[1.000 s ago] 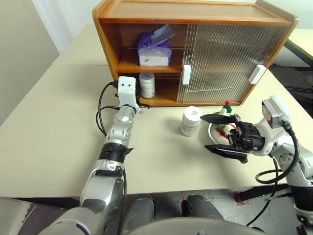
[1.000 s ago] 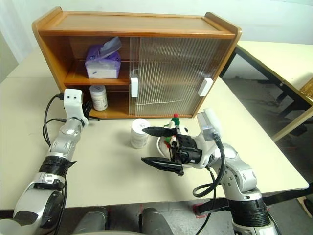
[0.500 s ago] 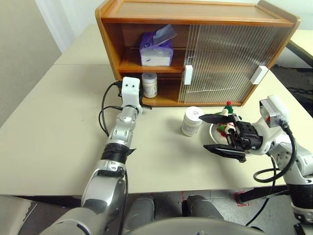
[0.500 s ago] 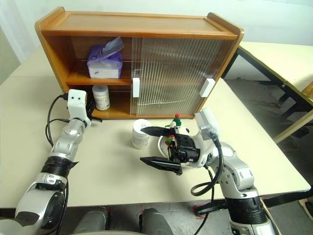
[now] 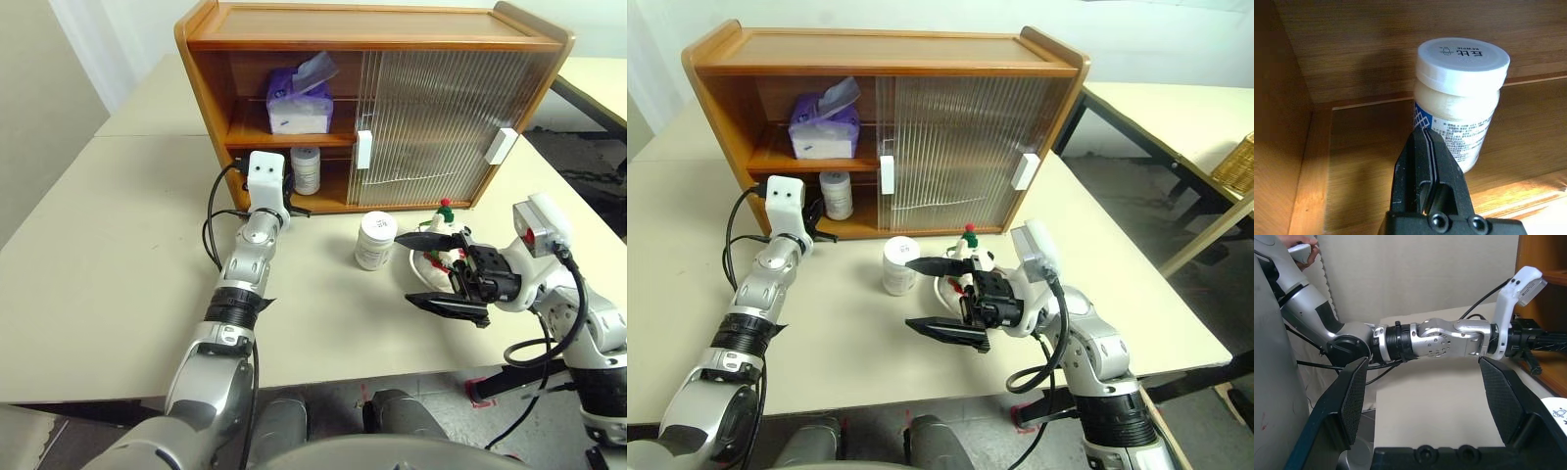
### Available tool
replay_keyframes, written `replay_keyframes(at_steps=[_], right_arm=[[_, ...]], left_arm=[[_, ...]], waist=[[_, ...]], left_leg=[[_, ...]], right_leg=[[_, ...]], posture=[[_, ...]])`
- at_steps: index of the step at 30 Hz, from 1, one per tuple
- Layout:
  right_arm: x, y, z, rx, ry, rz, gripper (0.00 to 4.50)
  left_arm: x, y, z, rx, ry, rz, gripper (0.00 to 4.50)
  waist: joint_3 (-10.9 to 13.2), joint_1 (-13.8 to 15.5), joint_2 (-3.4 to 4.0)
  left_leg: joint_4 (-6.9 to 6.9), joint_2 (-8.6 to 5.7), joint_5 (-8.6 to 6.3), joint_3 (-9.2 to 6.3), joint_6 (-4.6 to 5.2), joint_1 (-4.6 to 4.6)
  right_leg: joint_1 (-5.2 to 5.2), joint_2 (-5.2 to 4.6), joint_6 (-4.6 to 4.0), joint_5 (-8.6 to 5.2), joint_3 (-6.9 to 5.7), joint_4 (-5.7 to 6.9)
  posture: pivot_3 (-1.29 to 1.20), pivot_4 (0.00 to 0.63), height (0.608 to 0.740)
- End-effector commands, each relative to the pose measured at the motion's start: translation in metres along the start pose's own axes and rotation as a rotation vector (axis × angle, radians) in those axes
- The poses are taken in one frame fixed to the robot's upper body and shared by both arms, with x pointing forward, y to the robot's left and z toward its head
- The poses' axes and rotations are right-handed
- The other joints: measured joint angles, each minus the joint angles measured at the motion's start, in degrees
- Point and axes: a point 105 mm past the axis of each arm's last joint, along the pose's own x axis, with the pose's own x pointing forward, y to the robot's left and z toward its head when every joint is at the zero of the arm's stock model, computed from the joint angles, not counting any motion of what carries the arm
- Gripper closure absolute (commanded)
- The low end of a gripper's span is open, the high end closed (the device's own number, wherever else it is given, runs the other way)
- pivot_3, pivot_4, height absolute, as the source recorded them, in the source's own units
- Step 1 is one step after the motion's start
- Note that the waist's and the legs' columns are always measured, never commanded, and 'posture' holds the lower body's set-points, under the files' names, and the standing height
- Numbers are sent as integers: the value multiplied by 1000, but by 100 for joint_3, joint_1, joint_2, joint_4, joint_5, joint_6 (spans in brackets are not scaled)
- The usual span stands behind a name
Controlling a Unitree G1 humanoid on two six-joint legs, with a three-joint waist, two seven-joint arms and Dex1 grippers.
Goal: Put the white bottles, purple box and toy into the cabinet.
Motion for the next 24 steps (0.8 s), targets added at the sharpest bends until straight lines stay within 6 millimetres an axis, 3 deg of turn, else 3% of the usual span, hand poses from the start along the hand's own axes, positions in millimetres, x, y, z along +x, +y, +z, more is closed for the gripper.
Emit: replay_keyframes(at_steps=[1, 17, 24], right_arm=[[0, 1, 1, -18, 8, 1, 0], [-3, 4, 2, -25, 9, -17, 0], [-4, 6, 1, -26, 10, -26, 0]], left_arm=[[2, -3, -2, -6, 9, -10, 4434], [16, 5, -3, 40, 19, -6, 4434], [19, -8, -4, 43, 13, -62, 4434]], waist=[[0, -6, 1], [-4, -56, 4], [-4, -65, 3]], left_leg=[[0, 0, 0, 0, 0, 0], [1, 3, 0, 2, 0, 0], [1, 2, 0, 3, 0, -2]], right_leg=[[0, 0, 0, 0, 0, 0], [-3, 0, -2, 1, 0, 0], [-3, 0, -1, 1, 0, 0]], posture=[[-63, 9, 740], [-96, 0, 740], [-113, 0, 740]])
